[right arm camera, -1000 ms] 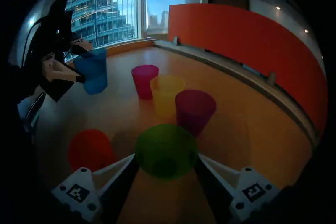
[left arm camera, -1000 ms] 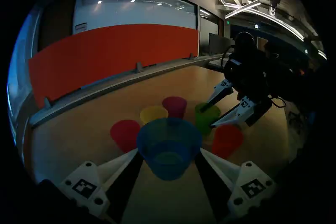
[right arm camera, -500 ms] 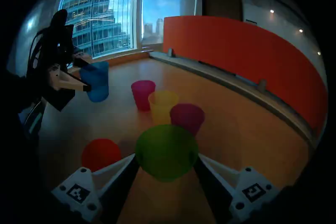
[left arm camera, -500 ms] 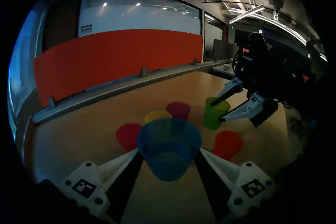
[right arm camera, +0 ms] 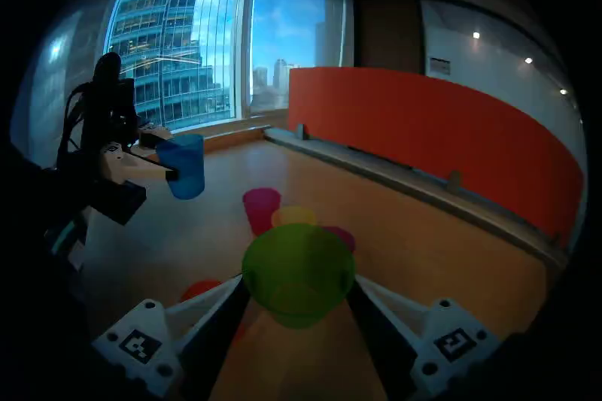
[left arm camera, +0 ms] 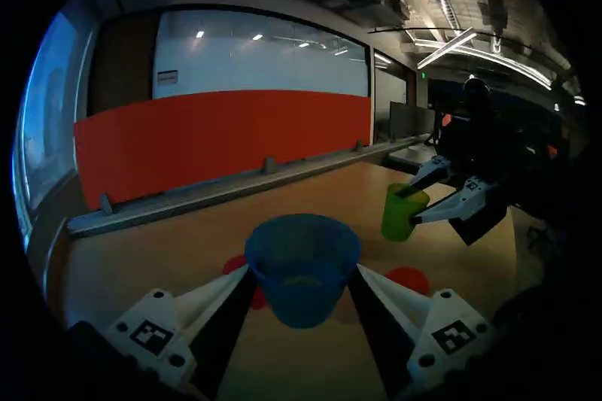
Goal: Pour water
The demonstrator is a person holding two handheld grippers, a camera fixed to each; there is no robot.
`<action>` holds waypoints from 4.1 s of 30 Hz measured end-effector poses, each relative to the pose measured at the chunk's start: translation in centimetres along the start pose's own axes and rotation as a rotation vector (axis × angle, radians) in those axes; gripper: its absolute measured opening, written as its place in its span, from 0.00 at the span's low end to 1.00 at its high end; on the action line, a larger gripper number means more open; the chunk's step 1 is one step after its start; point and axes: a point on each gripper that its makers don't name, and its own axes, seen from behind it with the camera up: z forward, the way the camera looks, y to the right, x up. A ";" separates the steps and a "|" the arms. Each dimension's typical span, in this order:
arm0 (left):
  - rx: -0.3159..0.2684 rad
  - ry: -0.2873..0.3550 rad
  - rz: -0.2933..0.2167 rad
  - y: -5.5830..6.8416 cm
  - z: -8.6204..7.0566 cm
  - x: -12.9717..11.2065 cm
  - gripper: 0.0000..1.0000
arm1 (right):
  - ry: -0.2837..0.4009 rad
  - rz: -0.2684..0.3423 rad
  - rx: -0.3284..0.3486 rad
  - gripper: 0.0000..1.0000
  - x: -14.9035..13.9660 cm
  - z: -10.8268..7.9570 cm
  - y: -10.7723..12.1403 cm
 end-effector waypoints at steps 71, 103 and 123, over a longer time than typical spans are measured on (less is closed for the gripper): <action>-0.010 0.197 0.027 2.1 -1.1 8.2 0.83 | 0.327 -0.020 0.022 0.90 10.5 -2.8 -2.8; 0.039 0.217 0.188 2.2 -2.5 12.7 0.82 | 0.332 -0.017 0.127 0.89 10.7 -0.4 -7.0; 0.081 0.199 0.326 2.7 -2.7 14.2 0.82 | 0.318 -0.027 0.203 0.89 10.3 1.5 -10.2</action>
